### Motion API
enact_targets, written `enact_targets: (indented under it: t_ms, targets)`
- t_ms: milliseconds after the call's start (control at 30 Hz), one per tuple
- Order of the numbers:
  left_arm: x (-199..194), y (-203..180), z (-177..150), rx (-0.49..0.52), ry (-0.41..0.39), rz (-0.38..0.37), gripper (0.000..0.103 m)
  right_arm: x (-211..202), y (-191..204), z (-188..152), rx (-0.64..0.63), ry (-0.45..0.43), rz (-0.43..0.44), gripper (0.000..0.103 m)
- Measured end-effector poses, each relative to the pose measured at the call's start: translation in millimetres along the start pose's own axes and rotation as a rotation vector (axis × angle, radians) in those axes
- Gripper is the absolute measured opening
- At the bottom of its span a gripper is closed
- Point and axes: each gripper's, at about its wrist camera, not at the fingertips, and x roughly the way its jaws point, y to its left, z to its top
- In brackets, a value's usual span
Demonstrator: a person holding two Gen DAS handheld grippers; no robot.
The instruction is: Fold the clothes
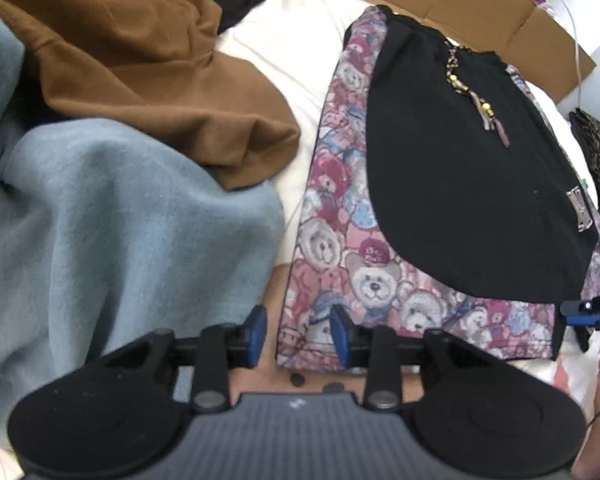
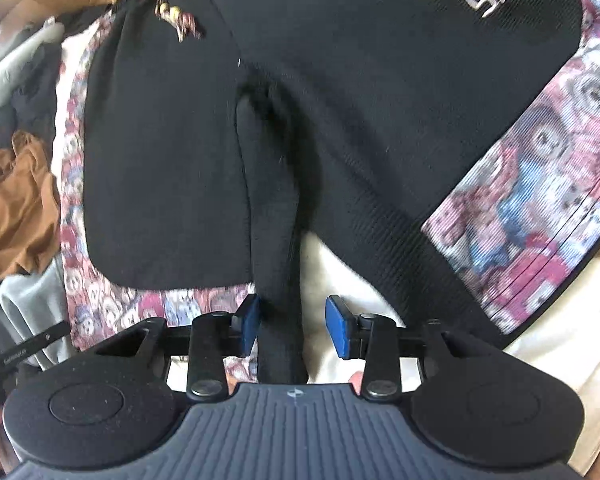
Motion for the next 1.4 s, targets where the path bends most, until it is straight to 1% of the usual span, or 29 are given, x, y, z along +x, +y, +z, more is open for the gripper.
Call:
enact_targets:
  t_ms: [100, 167, 200, 233, 267, 333, 367, 400, 500, 567, 633, 733, 833, 867, 900, 933, 1000, 1067, 1133, 1200, 1300, 1400]
  targets:
    - [9, 3, -4, -0.018, 0.027, -0.017, 0.034, 3, 2, -4, -0.014, 0.022, 0.019, 0.041]
    - [16, 3, -7, -0.013, 0.05, -0.023, 0.034, 9, 2, -6, -0.028, 0.05, 0.027, 0.024]
    - [21, 3, -9, -0.008, 0.064, -0.02, 0.034, 14, 2, -6, -0.044, 0.071, 0.028, 0.004]
    - [24, 5, -11, -0.014, 0.07, -0.017, 0.034, 16, 2, -6, -0.059, 0.082, 0.028, 0.001]
    - [26, 7, -12, -0.024, 0.073, -0.015, 0.034, 15, 2, -5, -0.068, 0.081, 0.035, 0.001]
    - [26, 11, -14, -0.046, 0.074, -0.024, 0.029, 13, 2, -3, -0.072, 0.085, 0.051, 0.0]
    - [26, 13, -15, -0.057, 0.074, -0.03, 0.01, 11, 3, -3, -0.069, 0.09, 0.059, 0.0]
    - [23, 13, -15, -0.054, 0.072, -0.025, 0.005, 10, 4, -3, -0.067, 0.095, 0.066, 0.0]
    - [13, 10, -17, -0.031, 0.063, -0.004, 0.005, 5, 8, -3, -0.08, 0.12, 0.09, 0.0]
    - [4, 6, -16, -0.008, 0.061, 0.024, 0.005, 5, 9, -3, -0.105, 0.131, 0.088, 0.0]
    - [-2, 1, -15, 0.03, 0.06, 0.053, 0.005, 10, 7, -2, -0.099, 0.141, 0.06, 0.0]
    - [12, 1, -17, 0.048, 0.09, 0.086, 0.005, 16, 4, 0, -0.097, 0.153, 0.019, 0.002]
    - [21, -1, -16, 0.04, 0.111, 0.117, 0.006, -2, 11, 5, -0.166, 0.123, -0.006, 0.004]
    - [19, -2, -16, 0.033, 0.118, 0.129, 0.01, -11, 12, 9, -0.181, 0.107, 0.002, 0.005]
    - [16, -2, -15, 0.02, 0.128, 0.137, 0.012, -21, 13, 14, -0.196, 0.092, 0.01, 0.007]
    - [11, -1, -13, -0.008, 0.134, 0.127, 0.013, -30, 14, 19, -0.211, 0.077, 0.013, 0.015]
    - [-6, -5, -6, -0.019, 0.114, 0.116, 0.02, -46, 18, 31, -0.246, 0.041, -0.007, 0.028]
    - [-22, -13, 4, 0.003, 0.077, 0.127, 0.025, -60, 22, 43, -0.282, 0.002, -0.02, 0.028]
    - [-32, -18, 18, 0.001, 0.036, 0.104, 0.025, -73, 19, 58, -0.296, -0.041, -0.031, 0.028]
    - [-33, -27, 34, 0.0, -0.009, 0.079, 0.025, -84, 14, 75, -0.3, -0.092, -0.055, 0.028]
    - [-28, -42, 55, 0.052, -0.071, 0.076, 0.025, -93, 8, 98, -0.297, -0.157, -0.09, 0.028]
    - [-16, -54, 77, 0.076, -0.093, 0.05, 0.024, -97, 1, 120, -0.305, -0.197, -0.116, 0.028]
